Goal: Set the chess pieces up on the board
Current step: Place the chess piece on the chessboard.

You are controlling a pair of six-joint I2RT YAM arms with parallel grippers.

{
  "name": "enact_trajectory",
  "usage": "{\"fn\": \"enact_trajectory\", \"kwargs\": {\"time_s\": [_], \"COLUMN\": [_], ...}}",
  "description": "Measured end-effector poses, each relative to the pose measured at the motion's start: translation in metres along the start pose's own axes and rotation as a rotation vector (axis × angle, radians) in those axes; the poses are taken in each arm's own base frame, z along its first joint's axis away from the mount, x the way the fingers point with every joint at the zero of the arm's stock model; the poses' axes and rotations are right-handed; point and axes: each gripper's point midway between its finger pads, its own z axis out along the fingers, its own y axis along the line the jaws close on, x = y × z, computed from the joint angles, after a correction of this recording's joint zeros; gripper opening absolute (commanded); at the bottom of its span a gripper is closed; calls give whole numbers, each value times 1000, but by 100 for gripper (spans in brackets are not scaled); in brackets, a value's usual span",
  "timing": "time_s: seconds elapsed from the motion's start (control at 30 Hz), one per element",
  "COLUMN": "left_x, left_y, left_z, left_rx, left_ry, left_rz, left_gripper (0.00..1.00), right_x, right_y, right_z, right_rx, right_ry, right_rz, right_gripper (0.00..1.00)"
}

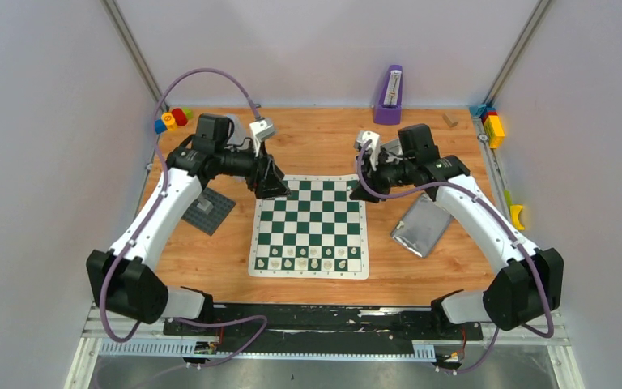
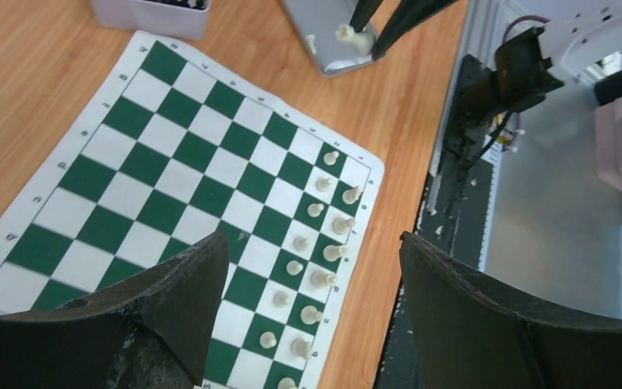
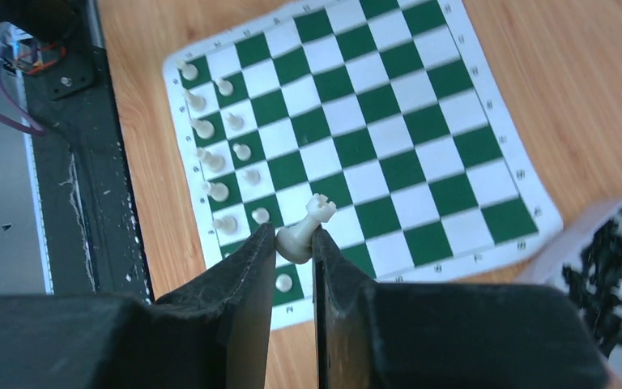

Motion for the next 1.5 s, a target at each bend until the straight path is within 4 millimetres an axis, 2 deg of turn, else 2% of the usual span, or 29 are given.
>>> {"fn": "enact_trajectory", "kwargs": {"time_s": [0.13, 0.3, 0.4, 0.6, 0.9, 1.0, 1.2, 1.5], "left_x": [-12, -13, -16, -18, 4, 4, -5, -3], "left_y": [0, 2, -3, -16, -16, -17, -20, -19], "left_z": [20, 41, 49, 54, 61, 61, 59, 60], "left_rx": [107, 208, 265, 347, 378, 387, 400, 402], "left_ry": [21, 60, 85, 124, 214, 222, 209, 212], "left_rz": [-92, -248, -332, -433, -583, -597, -582, -588], "left_gripper": [81, 81, 79, 71, 67, 66, 57, 47], "right_x": [-35, -53, -57, -62, -68, -67, -67, -67], "right_y": [25, 51, 59, 57, 54, 56, 62, 61], "right_z": [16, 36, 47, 57, 59, 60, 63, 64], "right_rx": [-88, -168, -194, -184, -162, -163, -171, -161], "right_ry": [-35, -31, -20, -5, -6, -3, 3, 9], "right_rz": [-97, -167, -193, -216, -237, -244, -263, -271], "right_gripper": [9, 9, 9, 8, 8, 8, 7, 7]}}
